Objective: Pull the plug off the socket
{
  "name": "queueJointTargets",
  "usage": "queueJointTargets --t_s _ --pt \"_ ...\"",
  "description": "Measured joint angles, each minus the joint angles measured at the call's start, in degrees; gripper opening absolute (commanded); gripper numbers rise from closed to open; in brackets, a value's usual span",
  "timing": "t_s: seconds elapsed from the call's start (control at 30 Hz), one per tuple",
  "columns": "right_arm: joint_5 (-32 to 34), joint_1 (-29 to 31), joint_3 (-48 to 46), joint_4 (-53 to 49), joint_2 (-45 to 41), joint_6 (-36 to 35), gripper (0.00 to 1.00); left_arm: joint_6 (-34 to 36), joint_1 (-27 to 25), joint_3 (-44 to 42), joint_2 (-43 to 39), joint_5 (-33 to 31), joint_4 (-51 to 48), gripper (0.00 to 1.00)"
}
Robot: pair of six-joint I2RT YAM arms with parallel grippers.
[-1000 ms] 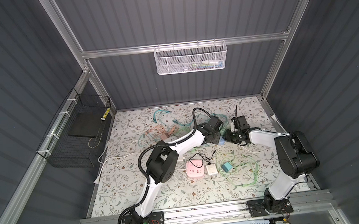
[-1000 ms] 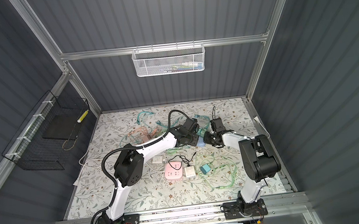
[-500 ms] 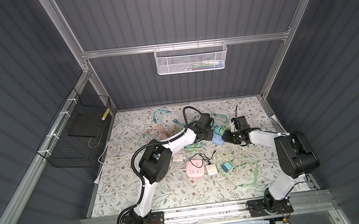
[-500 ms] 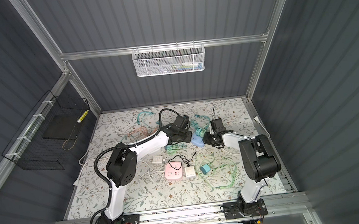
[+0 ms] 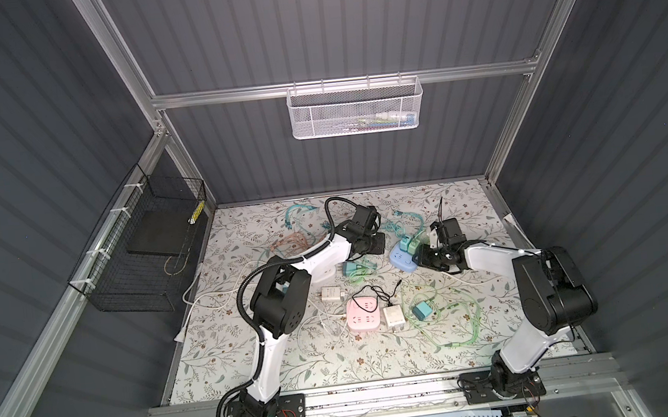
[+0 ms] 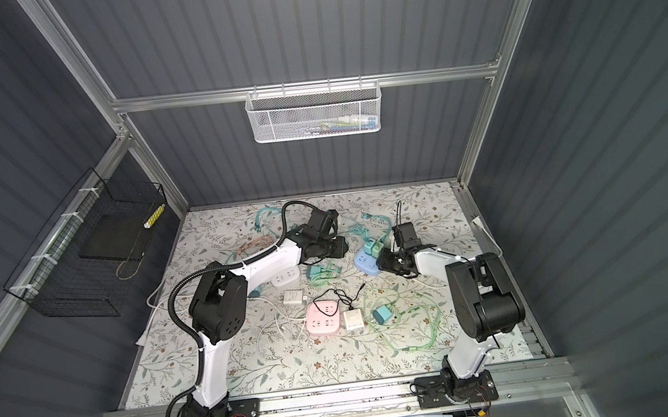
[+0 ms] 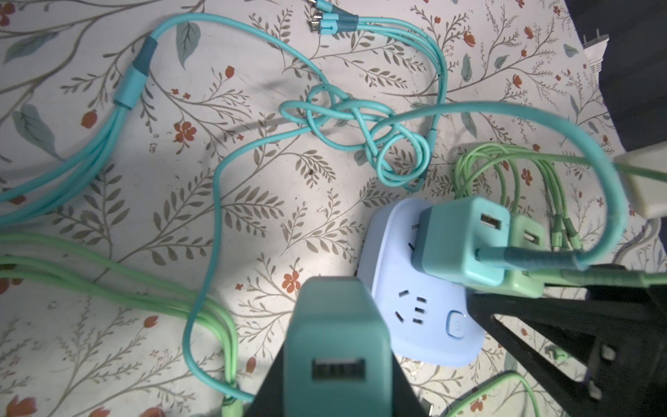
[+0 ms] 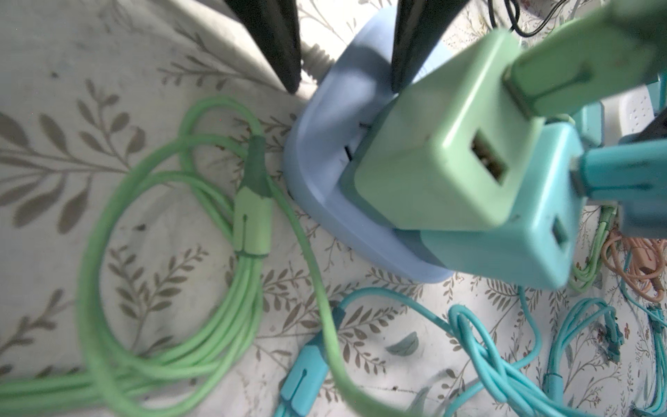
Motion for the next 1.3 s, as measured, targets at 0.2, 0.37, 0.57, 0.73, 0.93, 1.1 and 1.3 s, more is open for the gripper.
queueJointTargets --t_s 0.2,0.37,0.57,0.73,0.93,1.1,1.3 --pt "-0.3 0.0 -0.6 -0.3 -0.7 0.0 0.43 -0.6 0.0 0.5 1.0 5.0 0.5 0.01" --pt "-0.3 0.0 -0.9 -1.0 -1.4 -0.1 0.44 -0.7 0.0 0.5 2.3 6.5 0.4 0.02" --pt "-0.3 -0.5 -1.5 -1.7 -2.9 -0.3 0.46 -1.5 0.7 0.4 2.4 8.3 1.1 0.02" --pt "-0.3 -1.1 -2.4 -2.3 -4.9 -0.9 0.48 -1.8 1.9 0.5 3.1 9.7 1.3 0.02" --pt "-0.4 -1.6 -2.5 -3.2 -5.6 -1.7 0.51 -1.7 2.6 1.8 6.3 11.0 0.6 0.05" --pt "-0.6 -1.8 -2.6 -4.0 -7.5 -2.2 0.55 -1.6 2.6 1.8 7.0 12.1 0.1 0.12" --pt "-0.5 -2.0 -2.6 -4.4 -10.3 -3.5 0.58 -1.6 2.9 1.9 7.1 15.2 0.3 0.34"
